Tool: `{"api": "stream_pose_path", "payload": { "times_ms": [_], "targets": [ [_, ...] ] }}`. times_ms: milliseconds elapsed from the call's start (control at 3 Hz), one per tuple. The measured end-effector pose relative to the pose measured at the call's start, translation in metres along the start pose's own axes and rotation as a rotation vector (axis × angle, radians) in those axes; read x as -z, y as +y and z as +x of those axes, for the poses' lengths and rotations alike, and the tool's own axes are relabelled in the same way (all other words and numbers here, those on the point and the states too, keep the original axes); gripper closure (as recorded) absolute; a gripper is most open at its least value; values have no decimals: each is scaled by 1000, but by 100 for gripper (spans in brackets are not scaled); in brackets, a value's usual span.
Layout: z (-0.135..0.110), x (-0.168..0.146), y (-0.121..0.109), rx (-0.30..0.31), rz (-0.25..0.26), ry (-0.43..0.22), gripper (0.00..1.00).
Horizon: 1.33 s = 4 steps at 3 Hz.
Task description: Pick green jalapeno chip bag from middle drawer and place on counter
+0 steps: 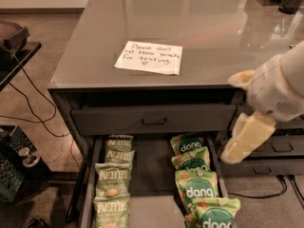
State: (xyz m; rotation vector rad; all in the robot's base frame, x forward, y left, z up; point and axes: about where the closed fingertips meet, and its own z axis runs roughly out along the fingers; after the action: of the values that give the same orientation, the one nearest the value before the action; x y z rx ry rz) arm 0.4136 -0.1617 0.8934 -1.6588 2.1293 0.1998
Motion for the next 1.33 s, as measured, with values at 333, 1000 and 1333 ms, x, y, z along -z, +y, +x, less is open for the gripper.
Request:
{"api": "stream_pose_path", "payload": {
  "times_ms": [333,1000,1333],
  "targets": [
    [-14,-71,21,-40,-62,-164,0],
    [-9,-99,35,-12,-94,-168,0],
    [-13,-166,64,28,-153,-204,0]
  ]
}}
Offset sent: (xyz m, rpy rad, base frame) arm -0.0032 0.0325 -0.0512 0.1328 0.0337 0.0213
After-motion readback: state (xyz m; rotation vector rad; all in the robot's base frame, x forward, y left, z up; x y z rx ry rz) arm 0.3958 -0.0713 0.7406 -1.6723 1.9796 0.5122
